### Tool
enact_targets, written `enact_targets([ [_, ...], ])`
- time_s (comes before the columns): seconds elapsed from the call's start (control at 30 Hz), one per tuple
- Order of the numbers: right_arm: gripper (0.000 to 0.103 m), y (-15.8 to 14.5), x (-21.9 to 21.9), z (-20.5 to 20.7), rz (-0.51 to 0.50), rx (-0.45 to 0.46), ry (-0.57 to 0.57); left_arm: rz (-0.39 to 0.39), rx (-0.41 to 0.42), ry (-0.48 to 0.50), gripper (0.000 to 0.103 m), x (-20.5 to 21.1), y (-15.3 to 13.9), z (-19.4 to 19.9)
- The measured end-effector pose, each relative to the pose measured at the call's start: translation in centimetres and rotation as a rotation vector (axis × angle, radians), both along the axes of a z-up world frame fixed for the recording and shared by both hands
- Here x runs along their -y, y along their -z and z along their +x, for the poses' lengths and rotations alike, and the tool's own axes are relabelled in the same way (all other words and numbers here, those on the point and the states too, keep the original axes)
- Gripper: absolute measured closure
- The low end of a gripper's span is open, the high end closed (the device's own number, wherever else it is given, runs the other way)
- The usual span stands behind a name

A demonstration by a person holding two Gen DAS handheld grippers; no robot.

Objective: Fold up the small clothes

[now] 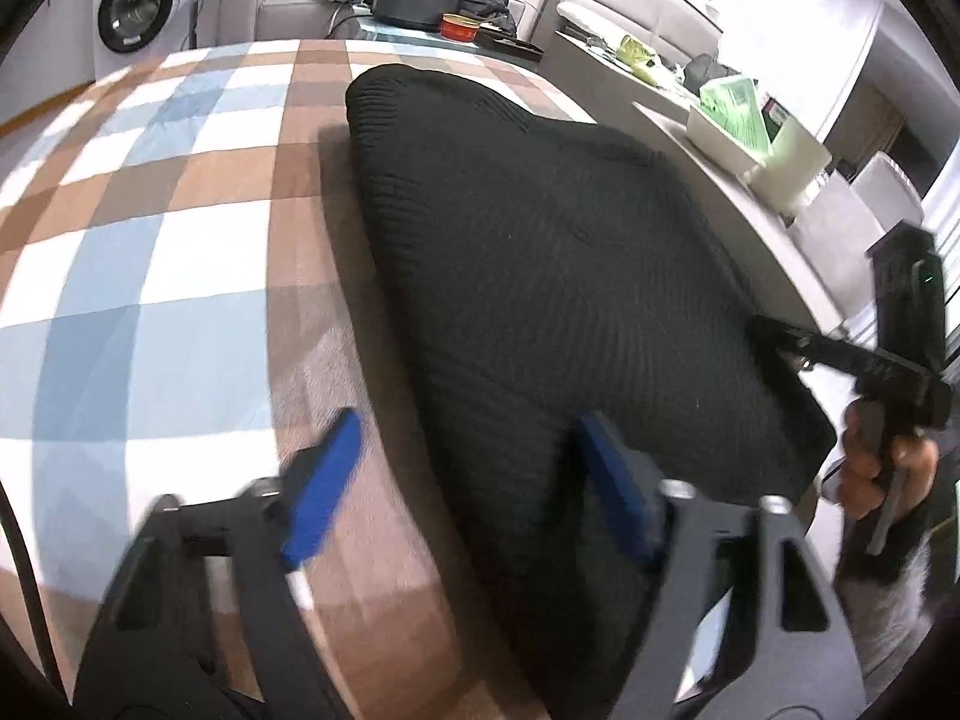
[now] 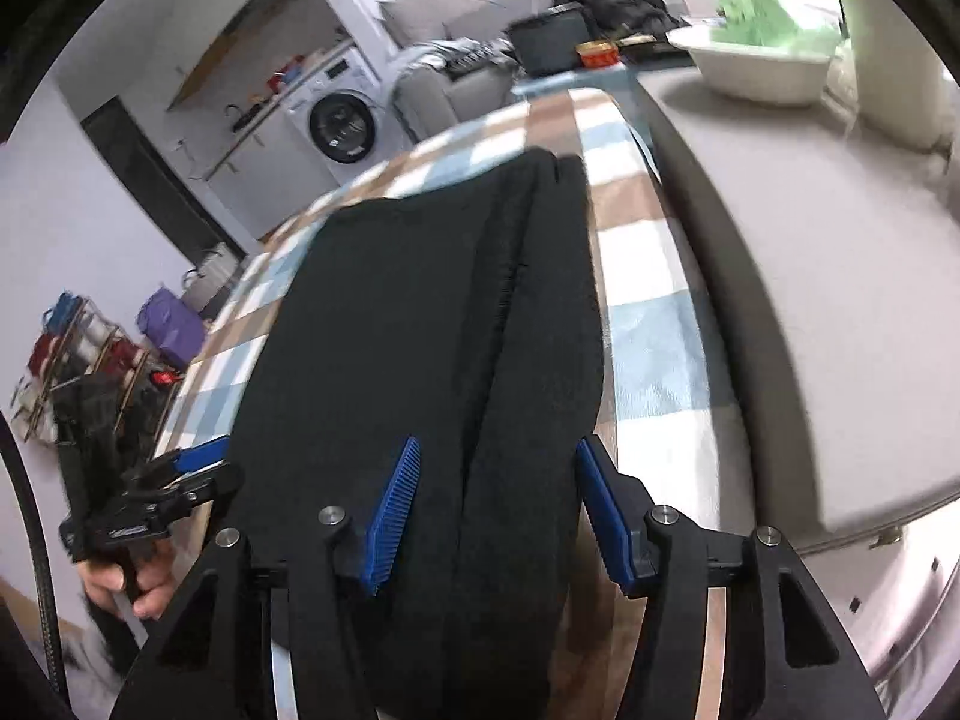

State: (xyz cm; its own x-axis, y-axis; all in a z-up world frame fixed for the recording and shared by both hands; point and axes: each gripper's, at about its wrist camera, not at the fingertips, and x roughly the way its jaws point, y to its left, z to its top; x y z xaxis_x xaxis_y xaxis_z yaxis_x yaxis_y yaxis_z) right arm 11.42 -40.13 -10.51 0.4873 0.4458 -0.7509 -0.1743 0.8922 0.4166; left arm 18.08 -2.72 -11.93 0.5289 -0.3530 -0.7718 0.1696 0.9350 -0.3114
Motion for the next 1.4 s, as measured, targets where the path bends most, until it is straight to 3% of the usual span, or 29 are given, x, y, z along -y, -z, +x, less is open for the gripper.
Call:
enact_targets([
  [0.03,0.048,0.3,-0.3,0.5,-0.014,-0.011,0.004,0.0,0.009,0.001,0.054,0.1,0.0,0.3],
  [0.07,0.048,0.5,-0.5,1.0,-0.02,-0.016,-0.002,-0.004,0.017,0.012,0.071,0.2,0.0,0.6],
  [0.13,0.067,0.8,-1.0,1.4,-0.029,-0.022,-0.01,0.018,0.02,-0.005,0.077,0.4,0.3,1.2],
  [0.2,0.072,0.8,-1.8,1.3,-0.028,-0.025,-0.035,0.026,0.023,-0.015,0.081,0.4,0.3,1.5],
  [0.3,0.075,0.7,-2.7,1.5,-0.067,-0.013,-0.044,0.045,0.039,-0.035,0.083,-0.2,0.2,1.6],
  [0.63,0.076,1.0,-10.7,4.4,0.02,-0.015,-0.107,0.129,0.066,-0.199,0.083,-8.5,-0.9,3.5],
  [0.83,0.076,1.3,-15.4,7.4,0.047,-0.02,-0.114,0.132,0.086,-0.277,0.083,-11.8,-0.7,6.3],
  [1.07,0.073,1.1,-16.5,8.6,0.005,-0.013,-0.109,0.125,0.065,-0.291,0.083,-13.8,-0.2,7.8],
  [1.13,0.066,0.8,-16.4,8.2,-0.007,-0.007,-0.116,0.127,0.06,-0.283,0.082,-13.7,-0.3,7.1],
  [1.4,0.066,-0.5,-13.6,4.3,0.044,0.005,-0.157,0.089,0.048,-0.269,0.08,-13.4,-0.8,2.0],
])
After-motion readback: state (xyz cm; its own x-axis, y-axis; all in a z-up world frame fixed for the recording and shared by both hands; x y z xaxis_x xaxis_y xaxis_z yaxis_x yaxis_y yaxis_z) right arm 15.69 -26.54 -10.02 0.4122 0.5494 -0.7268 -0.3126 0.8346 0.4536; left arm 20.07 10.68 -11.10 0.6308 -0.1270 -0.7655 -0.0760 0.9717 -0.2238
